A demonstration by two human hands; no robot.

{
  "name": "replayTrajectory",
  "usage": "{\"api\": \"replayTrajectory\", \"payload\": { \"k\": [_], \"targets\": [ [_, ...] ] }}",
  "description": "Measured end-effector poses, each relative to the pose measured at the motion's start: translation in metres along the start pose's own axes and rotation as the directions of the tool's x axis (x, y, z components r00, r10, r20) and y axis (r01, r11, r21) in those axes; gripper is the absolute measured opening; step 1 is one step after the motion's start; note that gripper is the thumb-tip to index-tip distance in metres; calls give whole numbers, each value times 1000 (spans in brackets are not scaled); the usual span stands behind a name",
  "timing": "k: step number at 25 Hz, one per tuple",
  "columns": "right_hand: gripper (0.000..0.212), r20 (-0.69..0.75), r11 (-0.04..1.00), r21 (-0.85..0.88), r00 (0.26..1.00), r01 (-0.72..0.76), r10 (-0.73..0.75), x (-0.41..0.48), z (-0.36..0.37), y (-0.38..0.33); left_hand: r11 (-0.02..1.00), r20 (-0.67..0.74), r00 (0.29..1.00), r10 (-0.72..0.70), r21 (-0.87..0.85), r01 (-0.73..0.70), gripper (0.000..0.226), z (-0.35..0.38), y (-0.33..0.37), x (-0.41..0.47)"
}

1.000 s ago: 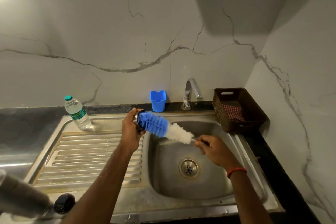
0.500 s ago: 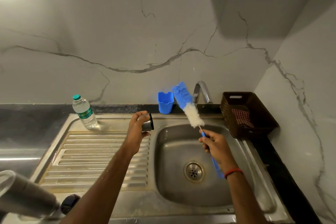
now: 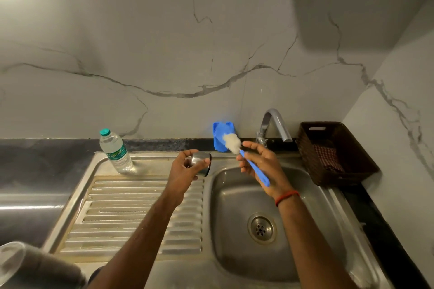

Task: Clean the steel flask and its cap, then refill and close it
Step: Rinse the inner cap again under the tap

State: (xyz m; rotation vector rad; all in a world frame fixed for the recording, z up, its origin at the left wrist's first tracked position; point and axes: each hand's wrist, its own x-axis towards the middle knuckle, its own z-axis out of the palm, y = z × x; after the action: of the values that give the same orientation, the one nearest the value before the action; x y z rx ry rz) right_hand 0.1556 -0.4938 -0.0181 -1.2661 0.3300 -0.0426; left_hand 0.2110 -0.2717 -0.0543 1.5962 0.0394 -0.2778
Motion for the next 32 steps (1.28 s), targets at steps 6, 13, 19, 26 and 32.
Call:
{"api": "replayTrajectory", "payload": {
  "k": [6, 13, 19, 26, 32],
  "targets": [
    [23, -31, 985, -11, 985, 170, -171, 53, 40, -41, 1000, -6, 1000, -22, -7, 22, 51, 7, 6, 13],
    [19, -48, 740, -516, 848, 432, -528, 125, 59, -58, 1000, -6, 1000, -19, 24, 19, 48, 21, 10, 28],
    [47, -3, 782, -491, 897, 383, -441, 162, 51, -55, 998, -17, 1000, 3, 62, -2, 51, 26, 11, 41],
    [15, -4, 808, -465, 912, 361, -409, 93, 13, -8, 998, 0, 999, 44, 44, -44, 44, 38, 8, 24],
    [45, 189, 836, -468, 957, 286, -222, 22, -16, 28, 993, 128, 988, -82, -77, 92, 34, 62, 6, -6]
  ]
}}
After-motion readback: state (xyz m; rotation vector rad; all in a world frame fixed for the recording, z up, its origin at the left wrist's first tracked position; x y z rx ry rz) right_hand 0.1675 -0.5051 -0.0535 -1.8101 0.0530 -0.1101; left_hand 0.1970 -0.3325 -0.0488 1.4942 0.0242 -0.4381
